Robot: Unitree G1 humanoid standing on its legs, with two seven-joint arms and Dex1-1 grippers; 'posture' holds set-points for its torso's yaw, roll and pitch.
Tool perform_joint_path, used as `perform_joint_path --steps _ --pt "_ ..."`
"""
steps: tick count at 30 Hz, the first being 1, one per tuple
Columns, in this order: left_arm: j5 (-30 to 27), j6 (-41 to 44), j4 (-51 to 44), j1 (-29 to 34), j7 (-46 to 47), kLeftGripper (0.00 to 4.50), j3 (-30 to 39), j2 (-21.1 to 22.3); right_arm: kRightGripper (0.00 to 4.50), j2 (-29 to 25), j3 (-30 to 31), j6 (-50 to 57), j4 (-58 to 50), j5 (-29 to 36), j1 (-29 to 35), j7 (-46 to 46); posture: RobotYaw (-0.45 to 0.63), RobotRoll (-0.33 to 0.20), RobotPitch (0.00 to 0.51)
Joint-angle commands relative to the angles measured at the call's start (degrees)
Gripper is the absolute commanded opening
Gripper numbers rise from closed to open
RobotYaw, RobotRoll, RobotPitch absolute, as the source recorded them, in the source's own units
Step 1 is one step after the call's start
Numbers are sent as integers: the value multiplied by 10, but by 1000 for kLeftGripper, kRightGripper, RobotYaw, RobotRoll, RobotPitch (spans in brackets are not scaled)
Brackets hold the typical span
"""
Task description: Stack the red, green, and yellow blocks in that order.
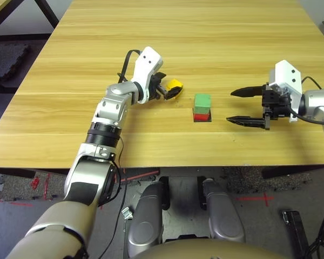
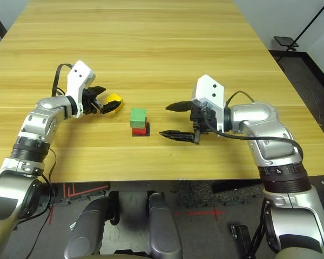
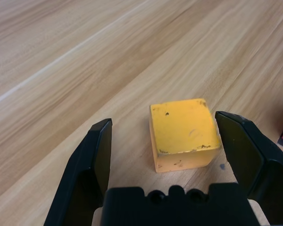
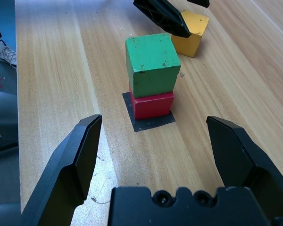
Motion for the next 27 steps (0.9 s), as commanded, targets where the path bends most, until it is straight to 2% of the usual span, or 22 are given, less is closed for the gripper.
perform_joint_path --steps 1,22,24,27 --pt "7 -11 26 -4 8 4464 -9 -6 4500 2 1 -3 -1 -1 1 1 153 87 250" --pt "12 -34 78 -3 17 4464 -19 -8 4500 10 7 -16 13 -6 -2 6 166 80 264" --pt "10 -33 80 -2 15 4226 -18 -8 4500 12 8 -17 15 -6 -3 6 166 79 264" --pt "9 -33 80 0 13 3491 -18 -7 4500 13 10 -19 17 -8 -5 6 167 77 262"
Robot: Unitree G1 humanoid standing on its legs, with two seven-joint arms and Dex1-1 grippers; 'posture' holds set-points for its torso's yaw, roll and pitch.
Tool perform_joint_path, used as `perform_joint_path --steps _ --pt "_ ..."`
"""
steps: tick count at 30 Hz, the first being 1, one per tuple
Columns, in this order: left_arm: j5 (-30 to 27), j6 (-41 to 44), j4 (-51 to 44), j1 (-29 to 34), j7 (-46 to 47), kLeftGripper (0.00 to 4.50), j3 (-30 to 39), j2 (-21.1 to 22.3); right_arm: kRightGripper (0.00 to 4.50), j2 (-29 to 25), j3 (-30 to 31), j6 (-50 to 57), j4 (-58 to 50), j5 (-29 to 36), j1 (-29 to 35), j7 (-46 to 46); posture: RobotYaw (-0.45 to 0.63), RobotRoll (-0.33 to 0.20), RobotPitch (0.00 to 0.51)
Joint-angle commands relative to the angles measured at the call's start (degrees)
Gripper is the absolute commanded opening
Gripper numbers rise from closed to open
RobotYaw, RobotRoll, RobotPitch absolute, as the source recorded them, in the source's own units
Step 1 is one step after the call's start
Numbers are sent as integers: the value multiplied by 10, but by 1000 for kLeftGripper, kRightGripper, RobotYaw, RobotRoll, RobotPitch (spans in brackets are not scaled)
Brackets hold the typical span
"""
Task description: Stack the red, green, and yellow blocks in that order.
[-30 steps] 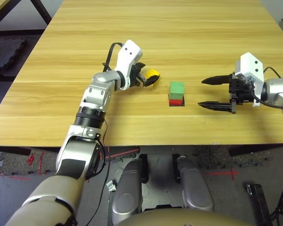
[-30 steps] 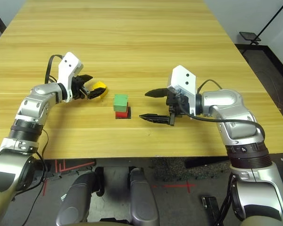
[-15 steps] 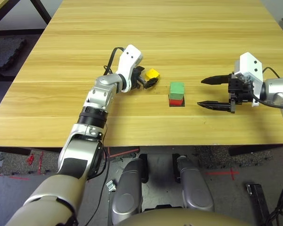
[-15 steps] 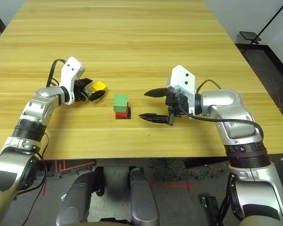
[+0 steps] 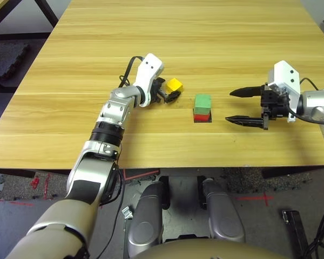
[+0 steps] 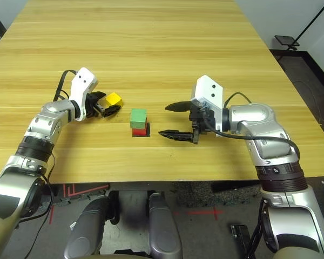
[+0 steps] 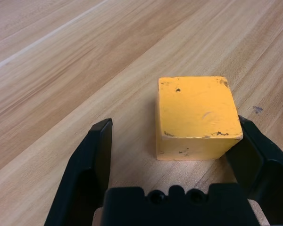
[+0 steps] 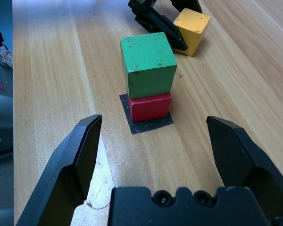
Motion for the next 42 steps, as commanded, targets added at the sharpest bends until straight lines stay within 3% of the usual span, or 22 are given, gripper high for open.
perform_joint_path --steps 1,4,15,21,33,42 --pt "4 -1 12 12 -6 3101 -6 -1 4500 0 6 -8 2 -6 -2 5 167 77 262" --pt "3 -3 16 12 -9 2029 -5 1 4500 0 6 -9 5 -7 -7 6 167 74 257" --pt "9 -40 45 -8 -27 2040 -3 23 4500 6 11 -21 19 -13 -16 9 180 84 239" --pt "-18 -32 24 -37 -83 2040 9 51 4500 3 9 -20 16 -11 -11 13 179 85 241" --pt "-79 67 -134 -43 -204 2040 10 119 4500 -48 -25 17 -13 22 -15 41 183 84 248" --pt "-127 155 -281 -5 -229 2040 -16 115 4500 -97 -59 58 -51 48 3 48 165 73 252"
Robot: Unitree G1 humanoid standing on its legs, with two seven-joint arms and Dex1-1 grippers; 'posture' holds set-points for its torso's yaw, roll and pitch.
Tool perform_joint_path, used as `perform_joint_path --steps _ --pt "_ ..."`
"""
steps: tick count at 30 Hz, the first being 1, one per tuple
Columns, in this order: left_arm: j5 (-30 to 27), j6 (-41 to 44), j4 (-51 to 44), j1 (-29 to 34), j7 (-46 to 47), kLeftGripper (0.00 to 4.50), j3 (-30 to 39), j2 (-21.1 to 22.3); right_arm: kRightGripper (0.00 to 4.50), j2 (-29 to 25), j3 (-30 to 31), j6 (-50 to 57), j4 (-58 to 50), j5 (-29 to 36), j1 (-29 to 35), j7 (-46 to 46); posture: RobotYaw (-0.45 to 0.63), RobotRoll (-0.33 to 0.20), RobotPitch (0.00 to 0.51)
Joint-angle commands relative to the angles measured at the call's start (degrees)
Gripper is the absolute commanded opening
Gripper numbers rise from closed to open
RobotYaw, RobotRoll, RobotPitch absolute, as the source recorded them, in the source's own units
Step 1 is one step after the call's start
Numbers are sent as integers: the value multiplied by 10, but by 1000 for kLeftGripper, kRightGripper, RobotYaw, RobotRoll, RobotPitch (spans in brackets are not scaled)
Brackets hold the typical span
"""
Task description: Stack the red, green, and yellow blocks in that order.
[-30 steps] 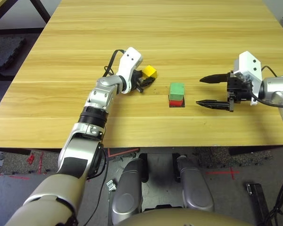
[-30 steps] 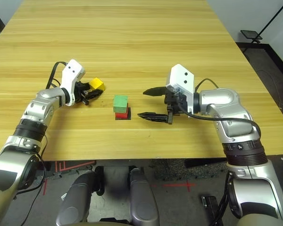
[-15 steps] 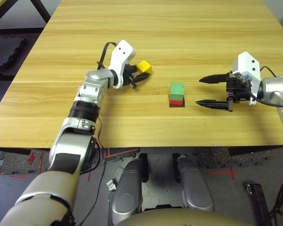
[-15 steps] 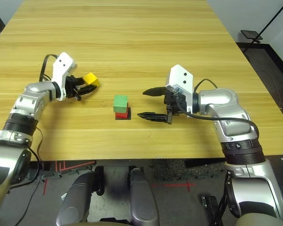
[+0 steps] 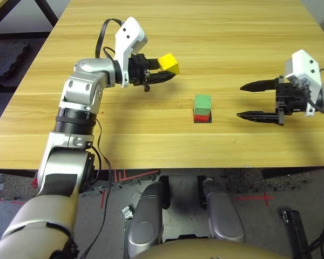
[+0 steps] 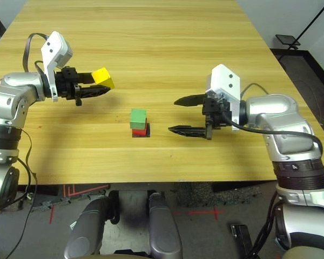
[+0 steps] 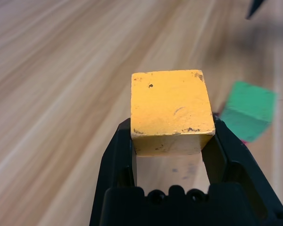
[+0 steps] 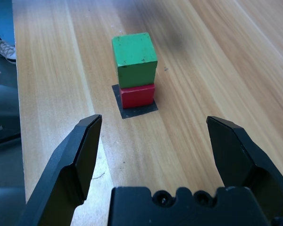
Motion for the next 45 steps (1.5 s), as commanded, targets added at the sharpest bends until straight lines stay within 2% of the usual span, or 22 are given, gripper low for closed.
perform_joint_path --steps 1,6,10,25,37,45 --pt "-31 34 -68 16 -15 2040 -21 -4 4500 -17 -15 16 -27 17 15 5 157 71 255" --pt "-54 59 -133 20 -14 2040 -40 -10 4500 -25 -20 20 -24 17 16 -2 145 67 257" --pt "-54 53 -139 11 -16 2040 -56 -13 4500 -23 -21 20 -25 16 17 -5 142 70 256" --pt "-2 -40 -41 -22 -31 2040 -109 -34 4500 -23 -39 43 -55 40 39 -24 111 77 253" --pt "7 -49 -36 -26 -61 2040 -130 -39 4500 -23 -39 46 -56 44 41 -32 89 74 259" --pt "18 -65 -5 -41 -62 2040 -130 -57 4500 -23 -43 49 -66 48 50 -36 78 69 262"
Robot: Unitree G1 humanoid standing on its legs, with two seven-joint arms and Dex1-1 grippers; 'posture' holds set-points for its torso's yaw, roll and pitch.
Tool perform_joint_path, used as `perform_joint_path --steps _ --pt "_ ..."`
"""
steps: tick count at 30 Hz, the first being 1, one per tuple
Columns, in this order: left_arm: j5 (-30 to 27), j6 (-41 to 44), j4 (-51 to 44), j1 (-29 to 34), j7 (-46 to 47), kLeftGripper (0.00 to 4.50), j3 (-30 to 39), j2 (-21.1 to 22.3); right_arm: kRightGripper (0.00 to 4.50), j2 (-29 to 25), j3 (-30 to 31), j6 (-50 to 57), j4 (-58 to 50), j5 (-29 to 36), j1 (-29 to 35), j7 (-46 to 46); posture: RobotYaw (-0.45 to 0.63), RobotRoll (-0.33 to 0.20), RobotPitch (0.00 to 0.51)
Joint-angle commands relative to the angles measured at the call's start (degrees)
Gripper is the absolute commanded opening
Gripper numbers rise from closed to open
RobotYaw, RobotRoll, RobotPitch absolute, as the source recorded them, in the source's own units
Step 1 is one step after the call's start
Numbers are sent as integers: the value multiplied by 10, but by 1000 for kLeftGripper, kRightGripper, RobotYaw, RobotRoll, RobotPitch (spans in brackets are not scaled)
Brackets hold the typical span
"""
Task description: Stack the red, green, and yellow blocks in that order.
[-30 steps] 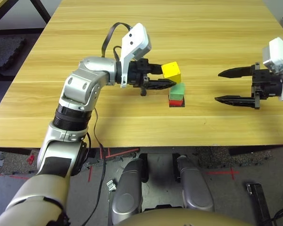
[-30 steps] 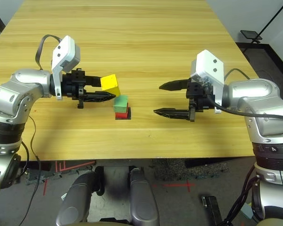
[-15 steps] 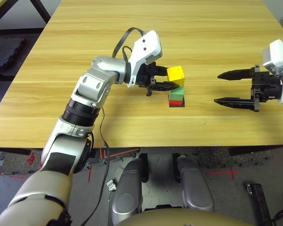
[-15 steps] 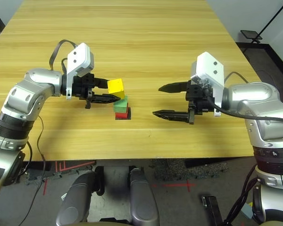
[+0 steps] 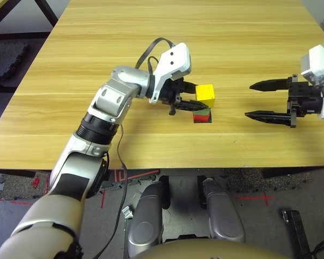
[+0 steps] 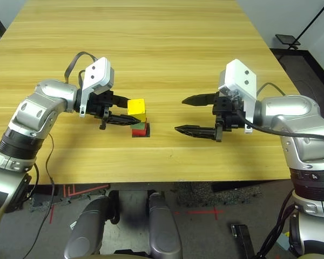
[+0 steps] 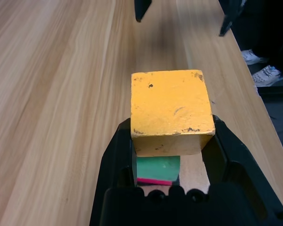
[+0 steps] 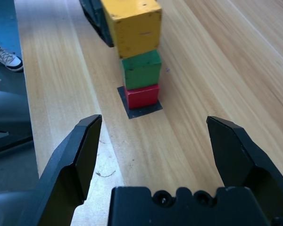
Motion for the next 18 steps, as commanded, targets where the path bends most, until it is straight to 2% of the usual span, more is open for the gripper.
perform_joint_path --steps 1,7,18 --pt "9 -17 18 -10 -4 2040 -6 -6 4500 -6 -12 3 -8 10 5 -1 76 68 262" --pt "22 -47 58 -17 -13 2040 -6 -6 4500 -2 -9 -1 0 5 1 -1 76 68 262" --pt "26 -47 51 -13 -29 2040 -4 -3 4500 5 0 -10 10 -3 -6 -1 92 68 262"
